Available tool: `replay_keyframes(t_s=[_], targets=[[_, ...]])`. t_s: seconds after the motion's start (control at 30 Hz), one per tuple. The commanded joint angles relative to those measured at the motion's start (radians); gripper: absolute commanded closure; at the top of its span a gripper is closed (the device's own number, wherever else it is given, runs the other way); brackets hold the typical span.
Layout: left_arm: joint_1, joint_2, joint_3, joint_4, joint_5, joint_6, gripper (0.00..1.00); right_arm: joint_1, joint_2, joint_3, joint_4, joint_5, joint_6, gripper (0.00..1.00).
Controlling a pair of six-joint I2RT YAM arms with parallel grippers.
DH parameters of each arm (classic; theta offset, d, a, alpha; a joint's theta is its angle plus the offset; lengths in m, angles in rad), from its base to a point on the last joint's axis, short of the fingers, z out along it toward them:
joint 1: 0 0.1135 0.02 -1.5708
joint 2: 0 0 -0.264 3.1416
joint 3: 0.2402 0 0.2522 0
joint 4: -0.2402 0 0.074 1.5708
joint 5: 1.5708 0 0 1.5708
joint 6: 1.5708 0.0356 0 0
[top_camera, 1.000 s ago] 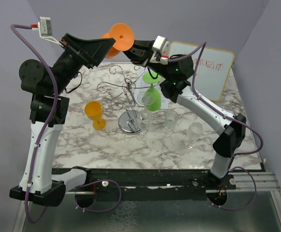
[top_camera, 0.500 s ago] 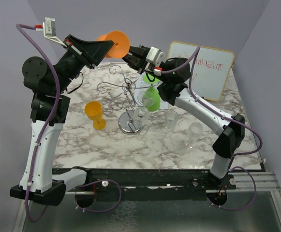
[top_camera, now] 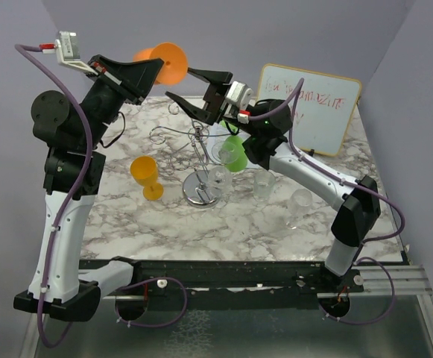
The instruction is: Place the wine glass upside down on the wine glass rack
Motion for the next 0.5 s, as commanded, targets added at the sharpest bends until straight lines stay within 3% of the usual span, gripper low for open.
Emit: replay_keyframes(t_s=[0.0, 0.23, 0.47], targets=[[-0.004, -0.044, 0.0, 0.007, -0.144, 0.094, 1.0, 0.007, -0.063, -0.047, 0.064, 0.028, 0.015, 0.36], [-0.004, -0.047, -0.01, -0.062, -0.28, 0.168, 1.0, 0.007, -0.119, -0.137, 0.099, 0.062, 0.022, 0.31], [-0.003, -0.041, -0.08, -0.165, -0.392, 0.209, 1.0, 0.007, -0.245, -0.249, 0.088, 0.157, 0.156, 0.31]])
